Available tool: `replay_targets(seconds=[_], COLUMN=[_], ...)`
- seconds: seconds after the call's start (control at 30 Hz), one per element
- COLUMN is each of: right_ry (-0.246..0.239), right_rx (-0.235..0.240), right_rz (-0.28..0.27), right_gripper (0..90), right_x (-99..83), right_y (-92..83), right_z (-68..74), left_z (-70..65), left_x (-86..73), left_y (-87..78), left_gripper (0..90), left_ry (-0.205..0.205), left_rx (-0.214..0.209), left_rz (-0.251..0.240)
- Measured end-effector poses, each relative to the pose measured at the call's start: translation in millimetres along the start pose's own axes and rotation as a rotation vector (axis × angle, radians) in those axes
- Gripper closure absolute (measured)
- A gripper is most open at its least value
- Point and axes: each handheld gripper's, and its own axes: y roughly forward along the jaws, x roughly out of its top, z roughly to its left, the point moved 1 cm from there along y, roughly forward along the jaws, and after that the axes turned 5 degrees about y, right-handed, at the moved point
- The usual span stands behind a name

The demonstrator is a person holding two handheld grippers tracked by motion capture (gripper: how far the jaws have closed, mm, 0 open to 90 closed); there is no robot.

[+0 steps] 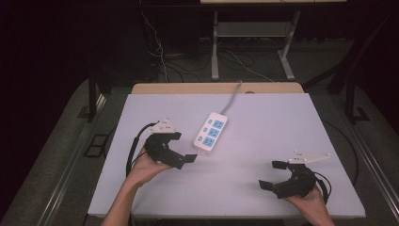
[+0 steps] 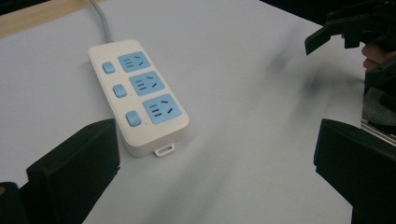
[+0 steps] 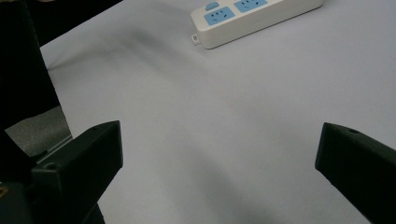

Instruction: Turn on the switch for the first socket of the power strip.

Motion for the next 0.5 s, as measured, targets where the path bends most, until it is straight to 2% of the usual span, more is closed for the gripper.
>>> replay_targets(seconds=[0.5], right_ry=[0.001], right_rx=[0.001], right_rz=[-0.005], right_gripper=[0.4], right_x=[-0.7], right_y=[-1.5], right_z=[-0.4], left_z=[16.5], left_x=[21.0], left_y=[5.0], left_gripper=[0.0], left_ry=[0.013], left_rx=[0.005], left_rz=[0.021])
